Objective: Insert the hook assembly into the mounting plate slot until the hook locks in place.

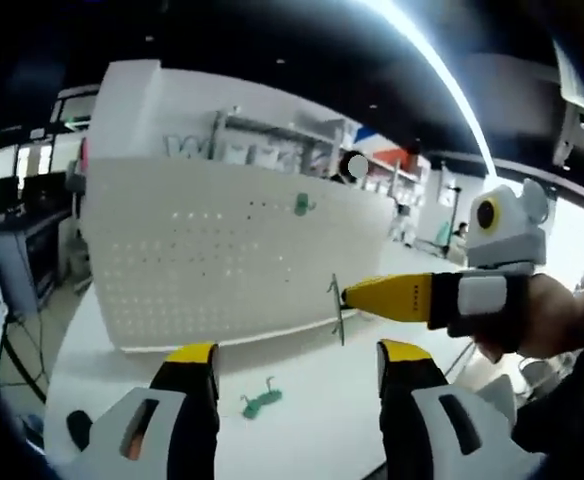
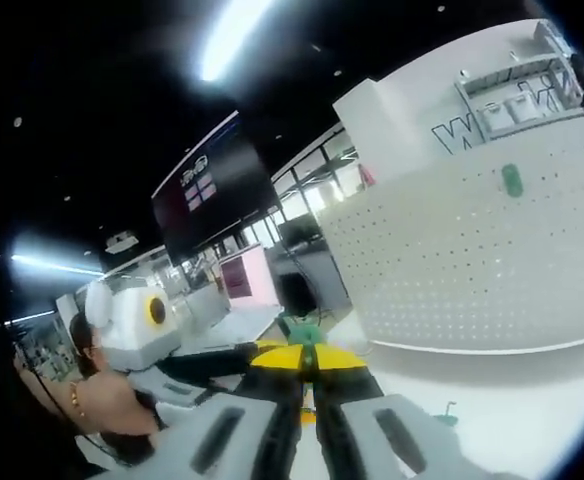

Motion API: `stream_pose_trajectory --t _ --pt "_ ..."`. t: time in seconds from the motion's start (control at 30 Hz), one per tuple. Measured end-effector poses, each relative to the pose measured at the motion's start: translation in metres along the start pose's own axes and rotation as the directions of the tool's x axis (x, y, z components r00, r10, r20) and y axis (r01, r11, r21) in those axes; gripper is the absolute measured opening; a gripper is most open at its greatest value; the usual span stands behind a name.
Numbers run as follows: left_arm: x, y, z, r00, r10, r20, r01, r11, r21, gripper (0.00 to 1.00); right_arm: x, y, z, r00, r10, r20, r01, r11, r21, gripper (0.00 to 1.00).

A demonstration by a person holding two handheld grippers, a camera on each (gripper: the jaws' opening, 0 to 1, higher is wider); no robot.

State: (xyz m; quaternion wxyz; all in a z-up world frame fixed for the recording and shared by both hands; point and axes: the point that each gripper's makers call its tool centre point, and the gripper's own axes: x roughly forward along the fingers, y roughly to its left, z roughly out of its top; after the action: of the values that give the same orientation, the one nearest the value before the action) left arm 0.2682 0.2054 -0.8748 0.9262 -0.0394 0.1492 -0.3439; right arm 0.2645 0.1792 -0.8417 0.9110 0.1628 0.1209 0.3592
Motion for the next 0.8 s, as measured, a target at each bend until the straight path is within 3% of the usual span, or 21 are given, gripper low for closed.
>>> stream_pose_trajectory --t 0.3,0.57,0.63,0.73,0.8 --pt "0.001 -0.016 0.0 0.998 -0.065 0.007 0.065 0.998 0.013 0.84 -0.003 -0.011 0.001 1.0 -0.024 0.003 0.023 1.0 0.01 0.0" --pt "0.002 -0.028 0.001 0.996 -0.089 0.013 0.088 0.996 0.019 0.95 -0.003 -0.022 0.005 0.998 -0.052 0.024 0.051 0.999 0.011 0.0" --pt "0.003 -0.029 0.0 0.996 -0.087 0.014 0.087 0.996 0.016 0.97 -0.003 -0.023 0.008 0.998 -0.052 0.035 0.05 0.998 0.043 0.0" --pt "0.005 -0.028 -0.01 0.996 -0.082 -0.034 0.081 0.996 -0.035 0.97 -0.001 -0.027 0.009 0.997 -0.06 0.043 0.058 0.997 0.047 0.0" --pt "0.006 -0.03 -0.011 0.996 -0.081 -0.03 0.08 0.997 -0.024 1.0 0.0 -0.027 0.01 0.997 -0.058 0.046 0.055 0.997 0.059 0.0"
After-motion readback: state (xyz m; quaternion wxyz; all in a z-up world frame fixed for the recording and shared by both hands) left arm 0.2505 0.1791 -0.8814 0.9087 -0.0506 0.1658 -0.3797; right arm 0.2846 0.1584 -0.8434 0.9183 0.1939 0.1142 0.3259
